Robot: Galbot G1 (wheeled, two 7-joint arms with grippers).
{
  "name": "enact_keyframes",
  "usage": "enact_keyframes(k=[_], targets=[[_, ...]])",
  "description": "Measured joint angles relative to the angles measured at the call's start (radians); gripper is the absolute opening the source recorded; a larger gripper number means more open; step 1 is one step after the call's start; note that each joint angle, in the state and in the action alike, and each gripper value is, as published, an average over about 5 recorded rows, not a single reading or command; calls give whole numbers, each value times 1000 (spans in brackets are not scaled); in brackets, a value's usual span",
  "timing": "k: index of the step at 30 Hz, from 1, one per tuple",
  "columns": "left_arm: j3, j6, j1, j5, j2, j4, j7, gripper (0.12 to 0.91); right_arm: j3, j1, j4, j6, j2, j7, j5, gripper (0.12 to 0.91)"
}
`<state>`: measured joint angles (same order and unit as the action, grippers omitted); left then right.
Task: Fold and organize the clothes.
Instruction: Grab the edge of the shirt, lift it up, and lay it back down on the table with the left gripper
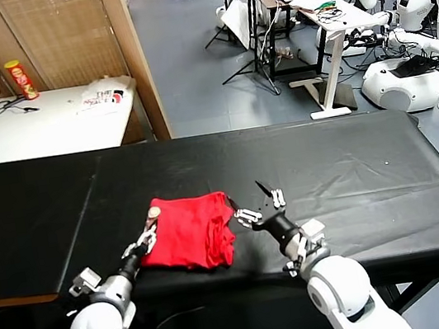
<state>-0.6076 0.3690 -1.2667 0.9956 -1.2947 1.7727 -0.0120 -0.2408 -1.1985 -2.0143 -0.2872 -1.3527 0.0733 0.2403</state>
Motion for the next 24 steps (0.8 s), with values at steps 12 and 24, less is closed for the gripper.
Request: enact_keyframes(k=[12,24], targets=[[-7,15,-19,-132,-3,34,-56,150,-14,-31,-7,2,-22,-2,-27,798],[-96,72,-57,-391,77,136,-103,148,-41,-50,-16,6,-30,-5,-34,798]])
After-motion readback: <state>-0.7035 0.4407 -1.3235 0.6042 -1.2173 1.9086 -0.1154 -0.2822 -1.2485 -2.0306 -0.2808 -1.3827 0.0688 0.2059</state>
